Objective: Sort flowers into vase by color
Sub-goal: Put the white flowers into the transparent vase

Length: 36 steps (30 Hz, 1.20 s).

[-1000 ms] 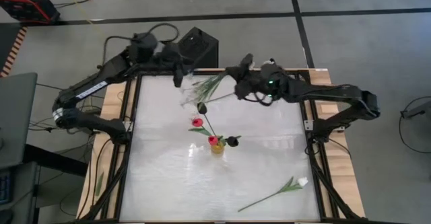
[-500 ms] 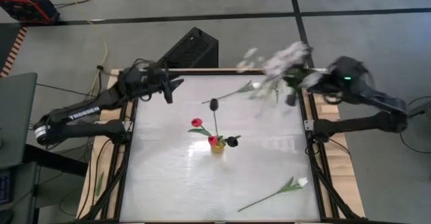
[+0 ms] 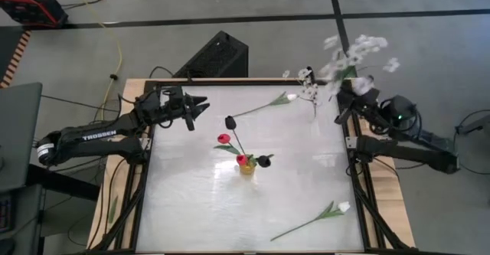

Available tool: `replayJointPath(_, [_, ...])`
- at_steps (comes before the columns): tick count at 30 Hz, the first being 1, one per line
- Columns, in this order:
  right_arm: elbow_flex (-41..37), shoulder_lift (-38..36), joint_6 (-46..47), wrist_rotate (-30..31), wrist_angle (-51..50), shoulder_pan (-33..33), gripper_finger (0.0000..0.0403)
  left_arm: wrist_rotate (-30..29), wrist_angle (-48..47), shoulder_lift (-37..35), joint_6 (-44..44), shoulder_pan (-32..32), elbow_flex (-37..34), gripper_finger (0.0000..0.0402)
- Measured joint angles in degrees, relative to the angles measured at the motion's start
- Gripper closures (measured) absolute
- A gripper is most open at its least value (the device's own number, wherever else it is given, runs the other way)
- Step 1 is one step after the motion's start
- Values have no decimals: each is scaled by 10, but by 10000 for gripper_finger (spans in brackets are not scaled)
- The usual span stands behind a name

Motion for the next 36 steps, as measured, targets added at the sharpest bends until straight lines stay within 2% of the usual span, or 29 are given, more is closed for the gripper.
replayJointPath(3, [-65,-45,35,37,65,-23,369,0,0,0,0,-14,0,260])
replayJointPath(6, [-126,-70,77,40,126,-50,369,0,0,0,5,-24,0,260])
replayJointPath(15, [-239,-63,124,49,219,-126,369,-9,0,0,8,-41,0,260])
replayJointPath(26, [-284,-44,199,36,245,-172,369,-30,-4,0,9,-48,0,260])
replayJointPath(36, [-284,19,187,36,337,-179,369,-39,-4,0,4,-57,0,260])
